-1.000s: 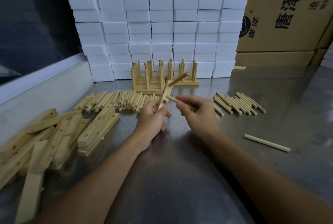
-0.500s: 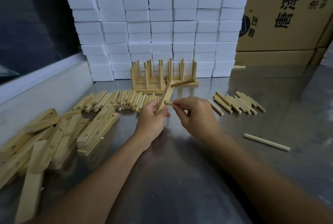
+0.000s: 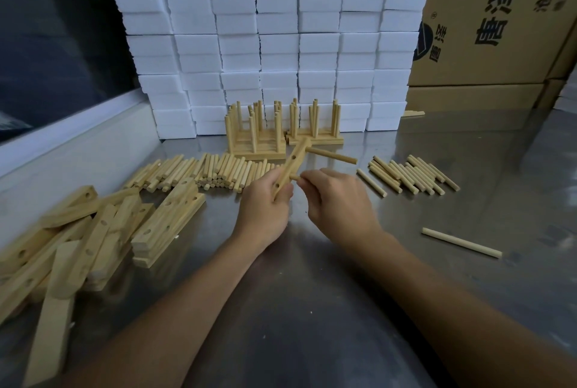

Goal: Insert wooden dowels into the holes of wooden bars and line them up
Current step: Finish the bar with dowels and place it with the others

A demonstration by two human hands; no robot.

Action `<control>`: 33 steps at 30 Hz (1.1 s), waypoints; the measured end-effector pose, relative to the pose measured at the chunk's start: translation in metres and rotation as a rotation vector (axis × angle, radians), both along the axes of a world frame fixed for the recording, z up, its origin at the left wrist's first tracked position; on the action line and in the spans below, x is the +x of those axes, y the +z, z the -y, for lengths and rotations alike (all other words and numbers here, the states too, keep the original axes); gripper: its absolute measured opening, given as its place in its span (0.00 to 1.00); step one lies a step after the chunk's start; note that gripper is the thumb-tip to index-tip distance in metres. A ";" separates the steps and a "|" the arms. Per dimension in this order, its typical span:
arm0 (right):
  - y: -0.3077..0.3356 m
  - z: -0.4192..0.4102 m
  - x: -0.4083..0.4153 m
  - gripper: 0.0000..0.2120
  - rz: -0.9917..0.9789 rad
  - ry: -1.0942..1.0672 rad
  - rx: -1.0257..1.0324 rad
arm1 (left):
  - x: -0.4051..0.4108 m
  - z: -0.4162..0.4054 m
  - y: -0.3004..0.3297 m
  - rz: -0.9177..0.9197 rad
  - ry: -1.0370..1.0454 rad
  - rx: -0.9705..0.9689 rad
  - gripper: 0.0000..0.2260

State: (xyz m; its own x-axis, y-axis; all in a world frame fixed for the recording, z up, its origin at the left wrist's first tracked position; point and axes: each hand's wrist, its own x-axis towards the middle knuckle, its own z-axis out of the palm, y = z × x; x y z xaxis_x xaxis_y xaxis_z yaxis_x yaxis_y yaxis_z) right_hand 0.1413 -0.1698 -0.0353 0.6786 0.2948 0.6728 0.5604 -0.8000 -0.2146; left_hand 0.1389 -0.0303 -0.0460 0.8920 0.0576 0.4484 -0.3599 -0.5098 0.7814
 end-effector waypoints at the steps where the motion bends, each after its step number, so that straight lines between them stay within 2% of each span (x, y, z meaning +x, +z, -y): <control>1: -0.001 0.000 0.000 0.12 -0.016 -0.010 0.015 | 0.000 0.000 0.000 0.008 0.004 0.013 0.07; 3: -0.003 -0.001 0.001 0.13 -0.079 -0.010 0.072 | 0.000 0.000 0.000 0.019 0.014 0.037 0.07; 9: -0.004 -0.005 0.008 0.13 -0.388 0.008 0.458 | 0.000 -0.002 -0.001 0.056 0.025 0.116 0.05; 12: -0.006 -0.005 0.010 0.10 -0.455 0.017 0.565 | 0.000 0.000 -0.001 0.040 0.028 0.108 0.05; 18: -0.010 -0.003 0.008 0.08 -0.285 -0.006 0.470 | 0.004 0.003 -0.002 -0.055 0.045 0.016 0.06; 23: -0.006 0.008 0.004 0.21 -0.175 0.028 0.600 | 0.010 -0.002 -0.005 -0.151 0.117 -0.254 0.08; 25: -0.004 0.016 0.007 0.22 -0.161 -0.058 0.651 | 0.011 -0.003 -0.005 -0.174 0.143 -0.352 0.11; 27: -0.003 0.027 0.014 0.20 -0.183 -0.237 0.550 | 0.010 -0.004 -0.004 -0.191 0.148 -0.409 0.11; 30: -0.005 0.042 0.020 0.15 -0.284 -0.434 0.235 | 0.011 -0.004 -0.003 -0.218 0.135 -0.433 0.10; 33: -0.006 0.049 0.022 0.18 -0.439 -0.571 0.094 | 0.011 -0.006 -0.003 -0.250 0.127 -0.460 0.07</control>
State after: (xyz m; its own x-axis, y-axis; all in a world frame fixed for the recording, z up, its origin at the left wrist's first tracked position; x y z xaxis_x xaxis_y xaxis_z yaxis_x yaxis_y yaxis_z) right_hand 0.1634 -0.2189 -0.0416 0.9228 -0.2314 0.3082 -0.0924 -0.9093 -0.4058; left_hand 0.1501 -0.0247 -0.0493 0.9414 0.3128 0.1264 -0.0921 -0.1222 0.9882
